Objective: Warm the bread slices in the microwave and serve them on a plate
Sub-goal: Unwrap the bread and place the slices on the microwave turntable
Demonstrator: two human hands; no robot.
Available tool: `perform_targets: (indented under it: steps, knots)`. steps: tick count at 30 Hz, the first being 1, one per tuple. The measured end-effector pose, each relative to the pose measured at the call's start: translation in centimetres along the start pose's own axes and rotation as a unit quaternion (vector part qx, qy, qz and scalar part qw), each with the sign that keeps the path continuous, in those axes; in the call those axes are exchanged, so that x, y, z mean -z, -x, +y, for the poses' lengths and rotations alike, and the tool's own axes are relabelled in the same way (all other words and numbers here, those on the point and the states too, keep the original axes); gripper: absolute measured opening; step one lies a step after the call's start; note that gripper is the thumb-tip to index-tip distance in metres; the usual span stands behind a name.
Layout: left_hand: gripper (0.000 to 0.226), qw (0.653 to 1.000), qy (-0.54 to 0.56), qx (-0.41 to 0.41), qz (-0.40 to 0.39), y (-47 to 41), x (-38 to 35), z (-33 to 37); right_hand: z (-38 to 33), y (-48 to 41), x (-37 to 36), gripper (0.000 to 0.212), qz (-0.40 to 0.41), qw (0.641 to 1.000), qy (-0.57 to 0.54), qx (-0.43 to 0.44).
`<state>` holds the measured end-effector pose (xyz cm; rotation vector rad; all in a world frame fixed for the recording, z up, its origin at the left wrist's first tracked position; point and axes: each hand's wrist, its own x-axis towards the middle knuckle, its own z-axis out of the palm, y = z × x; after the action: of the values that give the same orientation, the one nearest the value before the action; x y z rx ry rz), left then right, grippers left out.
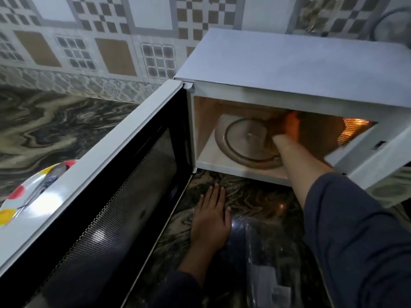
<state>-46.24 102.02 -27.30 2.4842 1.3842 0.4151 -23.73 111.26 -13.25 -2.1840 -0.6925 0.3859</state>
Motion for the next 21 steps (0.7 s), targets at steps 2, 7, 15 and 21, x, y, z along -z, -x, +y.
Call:
perform_targets:
  steps: [2,7,15,21]
  knots:
    - [0.052,1.000,0.005,0.005,-0.008,-0.1,0.1,0.0,0.5,-0.7,-0.8,0.066,-0.012,1.000,0.025,-0.002]
    - [0.053,1.000,0.005,0.005,0.002,0.0,-0.1,-0.3,0.9,-1.2,-1.9,0.082,-0.039,0.997,0.070,0.004]
    - [0.054,1.000,-0.001,0.005,-0.009,-0.1,0.4,-0.1,1.5,2.4,1.1,0.055,-0.002,0.998,-0.056,0.018]
    - [0.084,0.999,-0.023,-0.024,-0.034,0.5,0.5,-0.1,4.9,8.3,7.2,0.067,-0.073,0.997,0.009,0.032]
